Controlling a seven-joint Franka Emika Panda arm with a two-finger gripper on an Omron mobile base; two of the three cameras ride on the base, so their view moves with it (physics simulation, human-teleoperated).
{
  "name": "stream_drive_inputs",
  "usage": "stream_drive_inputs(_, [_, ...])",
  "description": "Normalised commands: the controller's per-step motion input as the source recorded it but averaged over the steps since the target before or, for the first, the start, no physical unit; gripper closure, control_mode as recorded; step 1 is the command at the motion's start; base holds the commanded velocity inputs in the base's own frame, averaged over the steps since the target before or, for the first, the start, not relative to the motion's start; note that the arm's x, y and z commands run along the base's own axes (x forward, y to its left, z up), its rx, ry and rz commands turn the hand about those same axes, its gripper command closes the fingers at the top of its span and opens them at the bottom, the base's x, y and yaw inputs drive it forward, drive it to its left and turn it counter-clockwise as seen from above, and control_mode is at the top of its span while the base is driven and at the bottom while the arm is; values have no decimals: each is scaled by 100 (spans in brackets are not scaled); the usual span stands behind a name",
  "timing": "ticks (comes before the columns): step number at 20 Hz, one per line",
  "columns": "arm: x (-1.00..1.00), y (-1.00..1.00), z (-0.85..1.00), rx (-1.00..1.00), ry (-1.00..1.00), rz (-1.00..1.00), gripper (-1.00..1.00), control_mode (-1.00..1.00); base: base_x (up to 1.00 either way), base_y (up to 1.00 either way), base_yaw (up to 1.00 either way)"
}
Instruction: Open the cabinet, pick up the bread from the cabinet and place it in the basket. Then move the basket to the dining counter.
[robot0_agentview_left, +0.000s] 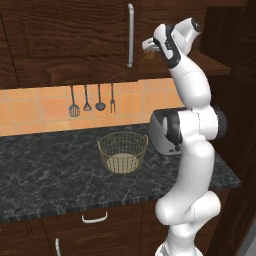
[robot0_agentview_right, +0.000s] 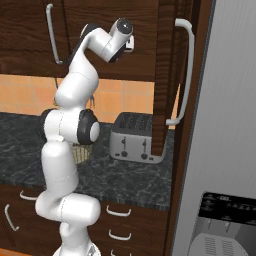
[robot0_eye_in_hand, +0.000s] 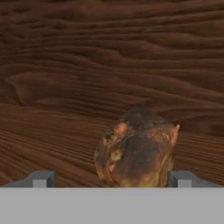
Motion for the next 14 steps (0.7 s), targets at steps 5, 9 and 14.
stream_drive_inputs(5, [27,0,-18,0,0,0,-100,-100,0,0,0])
stream_drive_inputs(9, [39,0,-16,-1,0,0,-100,-100,0,0,0])
stream_drive_inputs(14, [48,0,-21,0,0,0,100,-100,0,0,0])
